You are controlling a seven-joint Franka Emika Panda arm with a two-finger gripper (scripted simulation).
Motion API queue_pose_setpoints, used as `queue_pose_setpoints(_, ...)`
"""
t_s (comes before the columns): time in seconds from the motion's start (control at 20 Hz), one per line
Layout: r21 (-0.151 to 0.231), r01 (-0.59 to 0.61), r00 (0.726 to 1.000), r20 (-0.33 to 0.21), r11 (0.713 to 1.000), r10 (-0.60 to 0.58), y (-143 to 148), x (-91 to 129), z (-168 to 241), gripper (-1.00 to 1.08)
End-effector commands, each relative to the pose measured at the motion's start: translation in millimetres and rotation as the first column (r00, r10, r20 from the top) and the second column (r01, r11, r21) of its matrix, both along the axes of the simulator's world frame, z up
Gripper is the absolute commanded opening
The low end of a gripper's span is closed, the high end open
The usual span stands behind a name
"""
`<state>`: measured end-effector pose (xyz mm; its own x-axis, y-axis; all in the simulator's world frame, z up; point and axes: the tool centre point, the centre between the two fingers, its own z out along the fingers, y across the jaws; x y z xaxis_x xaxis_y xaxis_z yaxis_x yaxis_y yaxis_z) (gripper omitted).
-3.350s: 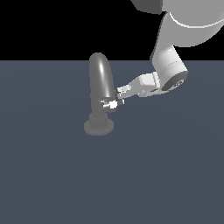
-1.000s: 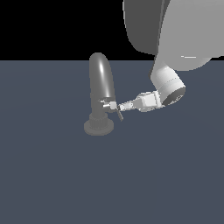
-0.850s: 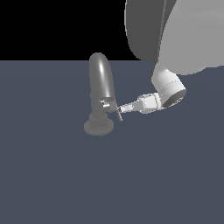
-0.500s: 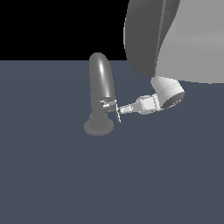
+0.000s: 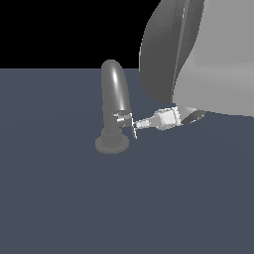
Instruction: Turn on the faucet by rotating a designated handle.
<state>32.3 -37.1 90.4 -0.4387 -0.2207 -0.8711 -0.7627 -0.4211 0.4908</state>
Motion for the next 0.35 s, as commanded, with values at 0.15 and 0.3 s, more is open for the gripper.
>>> queue_pose_setpoints(0.15,-0.035,0.05,0.998,-0.028,0.998,-0.051,8.5,2.7,-49.7,-1.0)
queue_pose_setpoints(0.3,-0.035,0.051,0.998,-0.03,0.998,-0.052,8.7,3.2,-52.2,-1.0)
